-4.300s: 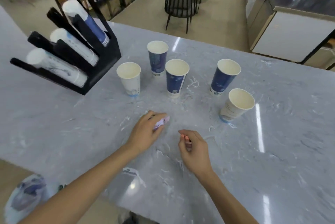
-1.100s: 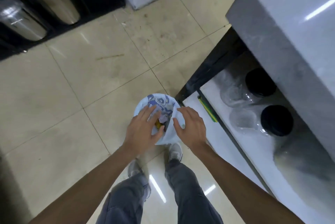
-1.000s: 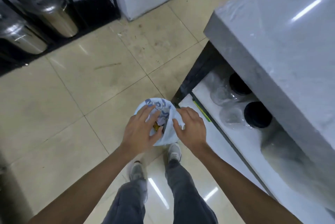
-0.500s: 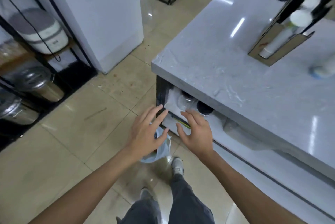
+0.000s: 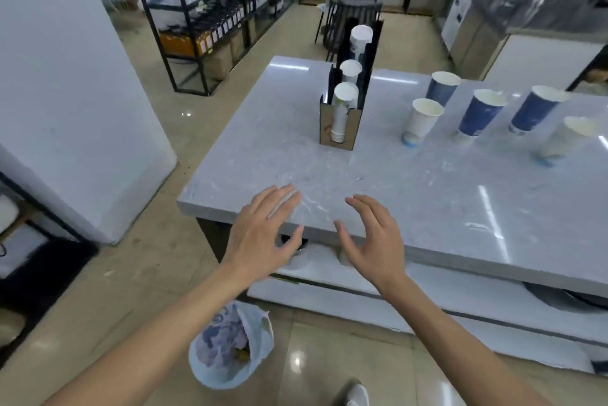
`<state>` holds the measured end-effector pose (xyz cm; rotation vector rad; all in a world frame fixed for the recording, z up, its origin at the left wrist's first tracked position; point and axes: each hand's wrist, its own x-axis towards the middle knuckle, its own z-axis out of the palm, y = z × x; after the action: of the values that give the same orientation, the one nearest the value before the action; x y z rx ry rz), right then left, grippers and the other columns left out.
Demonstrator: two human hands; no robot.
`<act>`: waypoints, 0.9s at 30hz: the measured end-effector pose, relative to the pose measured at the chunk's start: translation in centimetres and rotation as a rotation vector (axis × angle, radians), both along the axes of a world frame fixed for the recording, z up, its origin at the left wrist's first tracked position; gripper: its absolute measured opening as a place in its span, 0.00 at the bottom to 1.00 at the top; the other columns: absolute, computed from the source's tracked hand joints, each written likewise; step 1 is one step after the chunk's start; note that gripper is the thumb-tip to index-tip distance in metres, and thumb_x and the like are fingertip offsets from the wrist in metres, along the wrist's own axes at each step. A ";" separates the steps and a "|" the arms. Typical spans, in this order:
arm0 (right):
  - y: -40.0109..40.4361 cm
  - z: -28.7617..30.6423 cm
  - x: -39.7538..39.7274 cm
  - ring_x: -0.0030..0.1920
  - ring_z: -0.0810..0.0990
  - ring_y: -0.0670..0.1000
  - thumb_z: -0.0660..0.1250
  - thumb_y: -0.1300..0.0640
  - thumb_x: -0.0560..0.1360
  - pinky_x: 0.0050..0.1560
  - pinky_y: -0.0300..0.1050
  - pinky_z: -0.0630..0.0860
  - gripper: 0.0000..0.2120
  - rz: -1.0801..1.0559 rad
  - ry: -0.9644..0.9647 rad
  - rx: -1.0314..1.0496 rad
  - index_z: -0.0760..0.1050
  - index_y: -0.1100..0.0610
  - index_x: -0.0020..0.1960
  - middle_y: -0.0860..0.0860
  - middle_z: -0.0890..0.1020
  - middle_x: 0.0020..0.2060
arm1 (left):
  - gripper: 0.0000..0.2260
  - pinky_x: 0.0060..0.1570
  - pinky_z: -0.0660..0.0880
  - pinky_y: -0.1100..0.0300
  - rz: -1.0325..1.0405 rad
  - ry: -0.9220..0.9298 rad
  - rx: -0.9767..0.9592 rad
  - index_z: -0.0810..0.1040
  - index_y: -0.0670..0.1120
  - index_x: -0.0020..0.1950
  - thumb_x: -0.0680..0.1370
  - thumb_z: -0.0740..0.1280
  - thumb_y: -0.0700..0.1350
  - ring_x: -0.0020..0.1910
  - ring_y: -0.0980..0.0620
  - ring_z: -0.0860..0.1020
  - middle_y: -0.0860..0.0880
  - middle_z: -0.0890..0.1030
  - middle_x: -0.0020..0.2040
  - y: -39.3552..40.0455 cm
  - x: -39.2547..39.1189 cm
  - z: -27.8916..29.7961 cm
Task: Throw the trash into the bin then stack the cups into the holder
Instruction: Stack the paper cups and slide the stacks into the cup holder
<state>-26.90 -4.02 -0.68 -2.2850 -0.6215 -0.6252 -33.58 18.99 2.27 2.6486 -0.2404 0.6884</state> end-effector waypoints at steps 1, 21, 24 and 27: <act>-1.2 0.7 0.8 0.67 0.78 0.50 0.67 0.44 0.79 0.63 0.45 0.75 0.20 -0.027 -0.007 0.009 0.78 0.53 0.66 0.49 0.81 0.64 | 0.25 0.68 0.74 0.48 -0.015 0.008 0.007 0.71 0.49 0.75 0.79 0.63 0.56 0.75 0.47 0.70 0.51 0.72 0.76 -1.0 1.1 0.6; -22.9 3.9 18.2 0.64 0.78 0.46 0.70 0.45 0.78 0.63 0.43 0.77 0.19 -0.255 0.083 0.120 0.76 0.49 0.66 0.44 0.81 0.63 | 0.25 0.69 0.71 0.56 -0.034 0.153 -0.232 0.71 0.52 0.75 0.78 0.69 0.51 0.73 0.53 0.70 0.54 0.71 0.75 -21.5 23.5 1.7; -23.8 3.2 20.6 0.63 0.78 0.44 0.71 0.45 0.78 0.61 0.37 0.74 0.19 -0.275 0.165 0.160 0.75 0.48 0.67 0.42 0.80 0.63 | 0.26 0.71 0.69 0.56 -0.015 0.215 -0.260 0.68 0.51 0.77 0.79 0.68 0.51 0.74 0.53 0.68 0.54 0.70 0.76 -22.2 26.8 1.0; -23.6 2.2 23.3 0.63 0.78 0.44 0.70 0.44 0.78 0.62 0.39 0.75 0.20 -0.256 0.251 0.186 0.74 0.47 0.68 0.43 0.79 0.64 | 0.29 0.72 0.67 0.56 0.016 0.272 -0.314 0.65 0.50 0.79 0.79 0.69 0.52 0.76 0.52 0.67 0.52 0.68 0.77 -22.5 30.3 0.1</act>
<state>-3.61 -27.63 1.50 -2.2355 -0.1450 -0.4805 -3.24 -3.49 2.38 2.4061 -0.0305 0.3307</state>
